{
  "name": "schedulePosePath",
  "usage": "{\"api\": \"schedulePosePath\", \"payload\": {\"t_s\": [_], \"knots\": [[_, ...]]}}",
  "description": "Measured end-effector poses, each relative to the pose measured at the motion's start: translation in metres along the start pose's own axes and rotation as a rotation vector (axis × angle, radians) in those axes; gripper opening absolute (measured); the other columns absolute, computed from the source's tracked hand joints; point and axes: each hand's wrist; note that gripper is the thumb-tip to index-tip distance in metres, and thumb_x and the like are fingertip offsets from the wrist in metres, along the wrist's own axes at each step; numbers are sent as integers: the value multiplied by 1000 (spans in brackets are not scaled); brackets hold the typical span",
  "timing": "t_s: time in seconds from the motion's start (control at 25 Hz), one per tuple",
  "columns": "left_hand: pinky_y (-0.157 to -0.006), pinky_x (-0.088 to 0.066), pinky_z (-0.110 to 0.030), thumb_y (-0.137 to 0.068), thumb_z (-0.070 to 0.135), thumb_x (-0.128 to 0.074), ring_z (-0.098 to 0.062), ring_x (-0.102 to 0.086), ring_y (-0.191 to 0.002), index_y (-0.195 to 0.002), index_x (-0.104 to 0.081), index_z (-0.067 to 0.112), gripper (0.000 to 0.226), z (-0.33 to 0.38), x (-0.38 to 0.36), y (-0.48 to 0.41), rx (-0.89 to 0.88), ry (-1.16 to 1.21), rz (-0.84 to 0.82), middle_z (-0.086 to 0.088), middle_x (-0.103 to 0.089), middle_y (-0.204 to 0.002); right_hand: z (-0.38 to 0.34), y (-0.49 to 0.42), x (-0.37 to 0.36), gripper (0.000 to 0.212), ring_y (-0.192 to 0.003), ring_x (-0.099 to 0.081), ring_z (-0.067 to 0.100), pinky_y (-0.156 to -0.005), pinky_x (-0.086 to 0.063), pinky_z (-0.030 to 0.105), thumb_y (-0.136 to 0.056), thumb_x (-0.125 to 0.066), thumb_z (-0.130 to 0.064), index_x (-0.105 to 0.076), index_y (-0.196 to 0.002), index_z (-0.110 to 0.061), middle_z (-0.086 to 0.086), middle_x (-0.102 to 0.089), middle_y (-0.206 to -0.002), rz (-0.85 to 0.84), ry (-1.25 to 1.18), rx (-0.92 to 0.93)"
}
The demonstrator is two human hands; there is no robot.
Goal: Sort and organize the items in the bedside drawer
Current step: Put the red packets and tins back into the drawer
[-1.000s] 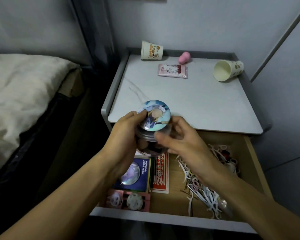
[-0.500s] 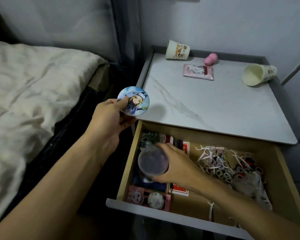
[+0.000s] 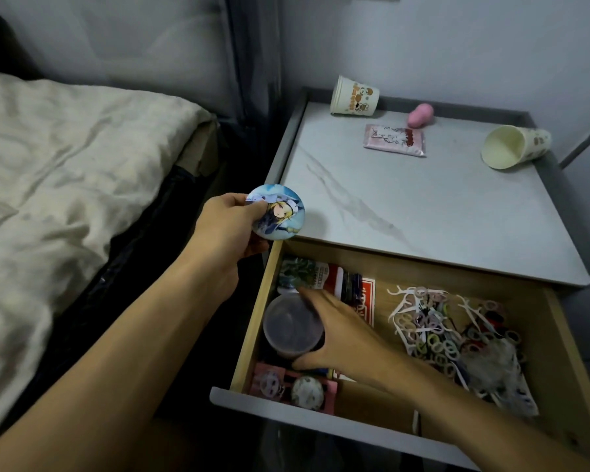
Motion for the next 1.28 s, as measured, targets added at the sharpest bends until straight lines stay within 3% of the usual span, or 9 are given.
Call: {"api": "schedulePosePath", "payload": {"t_s": [0.12,0.2,0.36,0.56,0.72,0.8,0.96,1.04,1.28], "knots": [[-56,-50,-23,-97,18,-57,-17,-66,-78,-107,-65,9,15,-3,-1,0,-3,-155,-86,-10,-72,-95,-3,8,13,115,-136,-33,5,-107,-34,24,-62,-88,-46,-18,-153,-33,-14,-27,-155,-5,-87,-104],[-58,-52,-24,-96,17,-59,-17,-68,-78,-106,-66,9,15,-4,-2,0,-10,-253,-162,-10,-72,-93,-10,15,29,112,-136,-34,3,-109,-38,33,-63,-84,-54,-17,-151,-42,-16,-27,-156,118,-167,-143],[-48,-48,-16,-94,13,-63,-6,-68,-59,-107,-67,4,17,-7,-9,5,-11,-369,-296,-10,-72,-87,-32,14,59,96,-123,-43,-11,-93,-41,6,-68,-85,-41,-29,-145,-44,-20,-40,-142,304,-301,-16],[-46,-47,-14,-94,12,-62,-5,-67,-55,-103,-68,3,14,-10,-11,8,-17,-453,-363,-9,-71,-83,-44,-1,59,81,-118,-45,-5,-95,-38,6,-72,-85,-37,-45,-141,-28,-15,-45,-135,317,-40,86],[-44,-45,-13,-96,17,-61,-9,-65,-64,-104,-69,9,14,-15,-11,4,-112,-659,-358,-6,-70,-86,-40,-3,50,87,-115,-48,-2,-93,-39,5,-71,-85,-39,-41,-145,-27,-13,-48,-133,302,27,107],[-52,-53,-20,-95,28,-62,-12,-67,-70,-104,-71,15,18,-18,-10,2,-175,-833,-341,-4,-70,-89,-36,-3,45,89,-117,-48,-1,-96,-42,9,-71,-84,-37,-38,-147,-27,-12,-47,-134,300,10,94],[-78,-54,-40,-91,52,-55,-27,-66,-89,-106,-66,26,32,-17,6,-8,-337,-1248,-10,-2,-68,-100,-27,-3,26,96,-123,-42,4,-103,-44,25,-73,-81,-43,-28,-151,-26,-12,-40,-136,118,78,44],[-77,-51,-39,-90,56,-52,-30,-63,-93,-108,-64,27,36,-17,9,-10,-350,-1280,48,-2,-66,-103,-22,-4,14,96,-125,-38,4,-104,-39,22,-75,-79,-45,-24,-152,-25,-11,-39,-136,58,127,48],[-74,-46,-37,-91,58,-52,-31,-61,-96,-111,-62,23,41,-21,4,-11,-329,-1303,-17,-6,-63,-107,-17,-6,0,93,-134,-29,7,-106,-27,16,-77,-77,-46,-28,-152,-23,-6,-36,-145,65,208,81]]}}
Point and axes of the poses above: each hand's wrist, its own y-axis away from the middle knuckle, its own x-axis out of the back of the hand, z = x × y
